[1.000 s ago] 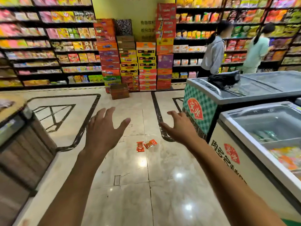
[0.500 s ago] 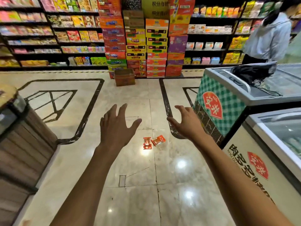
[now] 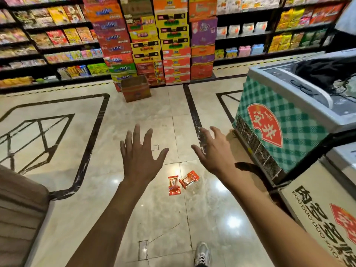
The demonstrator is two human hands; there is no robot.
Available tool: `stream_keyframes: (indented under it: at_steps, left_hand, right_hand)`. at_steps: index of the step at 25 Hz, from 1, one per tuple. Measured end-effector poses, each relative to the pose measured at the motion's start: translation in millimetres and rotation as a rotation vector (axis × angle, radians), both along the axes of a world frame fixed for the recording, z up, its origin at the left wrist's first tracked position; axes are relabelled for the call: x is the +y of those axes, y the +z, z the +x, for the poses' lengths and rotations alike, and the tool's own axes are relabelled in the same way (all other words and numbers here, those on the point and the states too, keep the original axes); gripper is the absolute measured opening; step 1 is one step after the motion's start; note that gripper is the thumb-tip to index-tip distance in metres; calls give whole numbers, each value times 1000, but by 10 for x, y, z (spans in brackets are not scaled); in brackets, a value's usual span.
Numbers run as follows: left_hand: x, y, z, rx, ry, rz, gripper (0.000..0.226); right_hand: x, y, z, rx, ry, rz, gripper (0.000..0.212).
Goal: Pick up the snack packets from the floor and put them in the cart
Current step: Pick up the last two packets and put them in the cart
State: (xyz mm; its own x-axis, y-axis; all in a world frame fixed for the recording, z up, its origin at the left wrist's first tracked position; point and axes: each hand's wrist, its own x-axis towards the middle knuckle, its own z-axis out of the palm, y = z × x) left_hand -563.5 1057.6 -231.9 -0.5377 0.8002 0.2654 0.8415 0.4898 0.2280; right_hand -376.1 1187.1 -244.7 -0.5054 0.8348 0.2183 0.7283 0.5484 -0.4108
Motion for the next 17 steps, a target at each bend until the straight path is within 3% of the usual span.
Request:
stream_keyframes:
  at_steps: [4,7,11,12,16,17]
  left_hand:
    - [971,-448,-366,-46,9,-44,75]
    - [1476,-1116,-612,-96,17,-122,75]
    - [2194,-3056,-1005,-213,51,-275,77]
    - [2177,-3169,-1015,-230,59,-298,77]
    - [2579,-5888,-1354,-309,83,-476,83]
    - [2582,-6013,-1378,-313,79,-542,84]
  right_hand:
    - [980,-514,-382,-44,9,-47,61]
    - [1511,-1125,-612,-87,2,-105,58]
    - [2269,-3004,-1078,-210,0,-201,60]
    - [2272,-3072,-1069,-225,-7,-222,59]
    - [2778,-5788,-1469,-347,50,-311,60]
    - [2815,-5918,-1446,-373,41,-337,61]
